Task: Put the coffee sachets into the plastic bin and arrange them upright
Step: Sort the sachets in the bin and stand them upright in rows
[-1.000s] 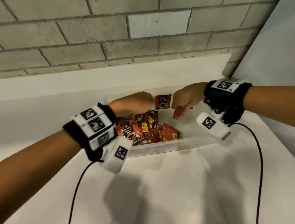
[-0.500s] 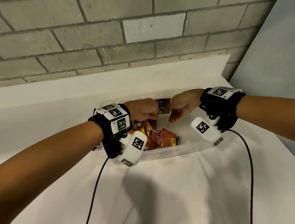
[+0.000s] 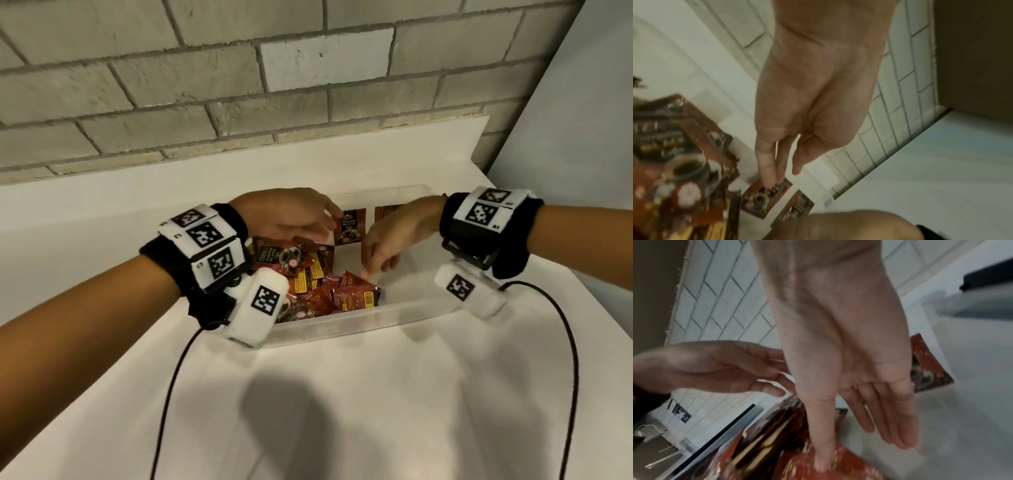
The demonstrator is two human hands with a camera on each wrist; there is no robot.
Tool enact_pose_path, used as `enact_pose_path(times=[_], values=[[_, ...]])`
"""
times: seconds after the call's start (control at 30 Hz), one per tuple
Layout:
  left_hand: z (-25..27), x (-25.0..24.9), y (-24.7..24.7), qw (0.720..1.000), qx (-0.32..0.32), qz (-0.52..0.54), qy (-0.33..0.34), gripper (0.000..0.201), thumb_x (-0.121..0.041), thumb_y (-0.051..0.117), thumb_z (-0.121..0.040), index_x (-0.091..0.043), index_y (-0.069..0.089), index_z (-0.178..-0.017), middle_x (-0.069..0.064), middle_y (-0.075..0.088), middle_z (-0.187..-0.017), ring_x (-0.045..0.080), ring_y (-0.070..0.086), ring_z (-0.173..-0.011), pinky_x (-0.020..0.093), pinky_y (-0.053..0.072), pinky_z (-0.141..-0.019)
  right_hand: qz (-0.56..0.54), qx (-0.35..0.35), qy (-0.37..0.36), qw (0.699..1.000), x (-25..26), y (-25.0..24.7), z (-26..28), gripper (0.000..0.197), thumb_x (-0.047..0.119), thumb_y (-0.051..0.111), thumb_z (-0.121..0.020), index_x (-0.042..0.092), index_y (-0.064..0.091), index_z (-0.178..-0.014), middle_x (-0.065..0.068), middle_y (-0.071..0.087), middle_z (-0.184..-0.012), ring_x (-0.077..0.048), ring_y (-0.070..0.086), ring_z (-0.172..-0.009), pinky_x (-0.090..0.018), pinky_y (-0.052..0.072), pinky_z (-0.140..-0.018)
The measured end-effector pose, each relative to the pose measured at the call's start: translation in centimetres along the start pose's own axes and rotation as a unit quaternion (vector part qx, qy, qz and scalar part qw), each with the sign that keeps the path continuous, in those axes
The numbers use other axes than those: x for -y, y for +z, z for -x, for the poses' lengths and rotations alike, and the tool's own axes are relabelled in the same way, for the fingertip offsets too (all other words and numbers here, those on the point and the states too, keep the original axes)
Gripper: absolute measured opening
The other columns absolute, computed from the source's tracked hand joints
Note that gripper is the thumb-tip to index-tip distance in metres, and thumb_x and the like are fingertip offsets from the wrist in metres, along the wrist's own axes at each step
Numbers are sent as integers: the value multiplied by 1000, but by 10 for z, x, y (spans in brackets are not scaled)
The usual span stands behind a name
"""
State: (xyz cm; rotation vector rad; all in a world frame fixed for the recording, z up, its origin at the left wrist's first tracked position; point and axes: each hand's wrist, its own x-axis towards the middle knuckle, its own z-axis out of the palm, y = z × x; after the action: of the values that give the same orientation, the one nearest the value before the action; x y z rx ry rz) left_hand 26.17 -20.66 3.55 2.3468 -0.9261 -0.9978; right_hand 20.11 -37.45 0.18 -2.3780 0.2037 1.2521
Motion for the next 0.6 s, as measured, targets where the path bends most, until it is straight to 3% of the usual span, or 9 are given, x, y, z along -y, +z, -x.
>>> enact_pose_path(times=[0.07, 0.13, 0.2, 0.27, 0.4, 0.5, 0.6], values=[[8, 1, -7, 999, 26, 22, -10, 34, 0, 48, -93, -17, 56, -121, 3, 56, -126, 17, 56, -117, 38, 42, -106, 30, 28, -9, 999, 3, 9, 1, 64, 38, 66, -85, 8, 43, -136, -10, 54, -130, -17, 58, -103, -26, 50, -90], [23, 4, -9, 998, 53, 24, -11, 37, -6, 51, -94, -24, 51, -127, -4, 53, -127, 13, 53, -117, 30, 46, -98, 25, 51, -22, 998, 7, 16, -1, 65, 35, 69, -84, 8, 41, -137, -7, 56, -127, -15, 57, -103, -25, 50, -89], [38, 4, -7, 995, 79, -59, 24, 40, -22, 57, -93, -30, 47, -132, -9, 50, -130, 10, 48, -120, 23, 41, -95, 18, 63, -29, 997, 11, 24, -4, 56, 25, 70, -85, 7, 42, -130, -2, 59, -113, -19, 57, -107, -30, 51, -92], [46, 8, 0, 982, 116, -137, 52, 50, -37, 62, -88, -36, 44, -135, -12, 42, -137, 8, 39, -125, 27, 34, -102, 3, 72, -42, 997, 15, 30, -5, 40, 15, 67, -87, 13, 48, -122, -1, 60, -108, -20, 59, -106, -34, 51, -94], [51, 15, 20, 968, 129, -201, 77, 67, -44, 66, -83, -36, 34, -142, -11, 34, -146, 11, 34, -132, 32, 32, -110, -49, 59, -76, 994, 24, 30, -1, 26, 13, 60, -91, 14, 56, -117, 3, 63, -105, -11, 60, -96, -31, 51, -91], [52, 16, 28, 972, 96, -199, 72, 66, -39, 68, -83, -29, 36, -141, -9, 45, -136, 9, 42, -120, 22, 36, -97, -95, 59, -81, 990, 26, 31, 1, 38, 11, 59, -92, 7, 50, -129, -1, 63, -112, -13, 59, -101, -33, 49, -94], [54, 17, 29, 963, 91, -242, 77, 49, -36, 67, -85, -28, 50, -129, -10, 50, -117, 11, 45, -108, 26, 41, -90, -134, 81, -85, 984, 29, 34, 3, 45, 15, 58, -93, 10, 42, -135, -5, 57, -126, -19, 57, -112, -31, 52, -88]])
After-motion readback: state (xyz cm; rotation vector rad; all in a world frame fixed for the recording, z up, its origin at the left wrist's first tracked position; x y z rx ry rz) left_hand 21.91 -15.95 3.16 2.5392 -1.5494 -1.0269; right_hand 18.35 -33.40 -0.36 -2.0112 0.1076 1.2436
